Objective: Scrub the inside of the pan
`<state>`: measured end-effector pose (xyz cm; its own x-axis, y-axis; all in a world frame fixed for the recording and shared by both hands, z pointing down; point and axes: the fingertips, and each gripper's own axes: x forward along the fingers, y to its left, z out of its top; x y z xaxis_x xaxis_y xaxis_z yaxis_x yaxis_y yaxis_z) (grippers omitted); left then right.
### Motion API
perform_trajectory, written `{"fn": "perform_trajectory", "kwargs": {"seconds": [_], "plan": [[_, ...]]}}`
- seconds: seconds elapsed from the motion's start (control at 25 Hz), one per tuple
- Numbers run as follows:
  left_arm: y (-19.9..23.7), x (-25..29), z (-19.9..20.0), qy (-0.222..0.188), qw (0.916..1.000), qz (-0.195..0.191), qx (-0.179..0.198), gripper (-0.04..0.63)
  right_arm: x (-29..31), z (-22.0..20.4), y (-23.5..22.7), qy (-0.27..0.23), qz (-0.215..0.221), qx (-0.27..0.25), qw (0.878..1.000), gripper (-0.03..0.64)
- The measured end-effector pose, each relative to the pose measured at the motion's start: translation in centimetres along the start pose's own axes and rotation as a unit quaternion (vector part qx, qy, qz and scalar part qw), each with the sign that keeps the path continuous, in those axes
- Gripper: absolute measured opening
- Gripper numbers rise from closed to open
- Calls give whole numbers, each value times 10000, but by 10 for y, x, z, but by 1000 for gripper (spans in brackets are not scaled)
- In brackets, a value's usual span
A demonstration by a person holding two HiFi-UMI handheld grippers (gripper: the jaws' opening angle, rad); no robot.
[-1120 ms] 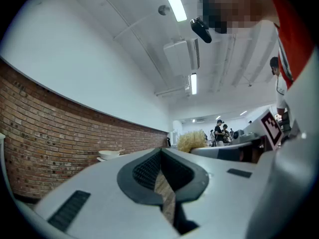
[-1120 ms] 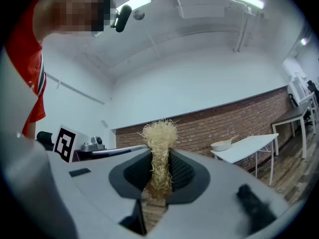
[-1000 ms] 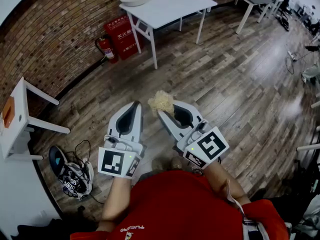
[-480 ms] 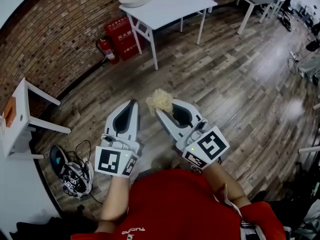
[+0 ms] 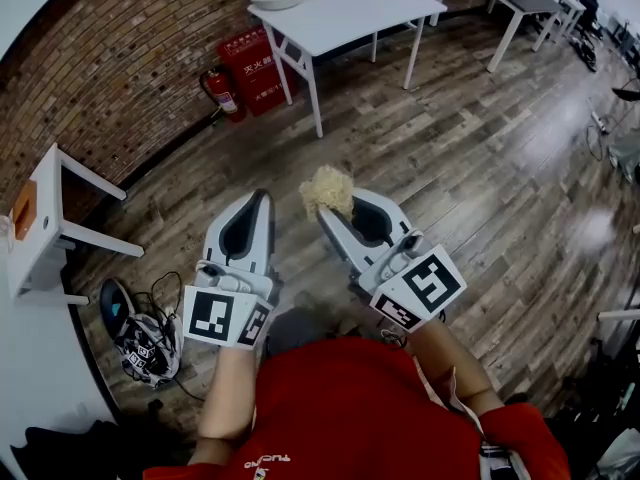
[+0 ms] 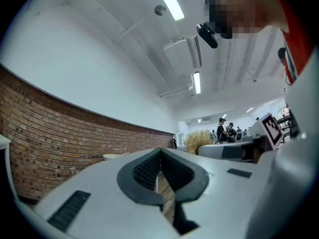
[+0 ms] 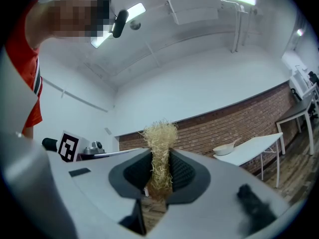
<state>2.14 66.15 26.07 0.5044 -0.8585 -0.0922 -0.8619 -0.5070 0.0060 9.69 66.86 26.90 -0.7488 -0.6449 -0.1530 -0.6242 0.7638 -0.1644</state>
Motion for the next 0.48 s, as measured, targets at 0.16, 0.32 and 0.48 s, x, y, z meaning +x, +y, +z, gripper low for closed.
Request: {"fn": "perform_trajectory", "kwargs": {"seconds": [0.16,0.32,0.48], "plan": [[11,11,1,-32,10000,17,45,14,14,5,-13,-53,6,-32,10000,87],[37,29,-4,-100,9999,52,13,14,39,2,-30,-15,2,-86,10000,87],[74,61,-11,-142,9999,8,5,14,80,-5,-58,69,-90,-147,9998,87]]}}
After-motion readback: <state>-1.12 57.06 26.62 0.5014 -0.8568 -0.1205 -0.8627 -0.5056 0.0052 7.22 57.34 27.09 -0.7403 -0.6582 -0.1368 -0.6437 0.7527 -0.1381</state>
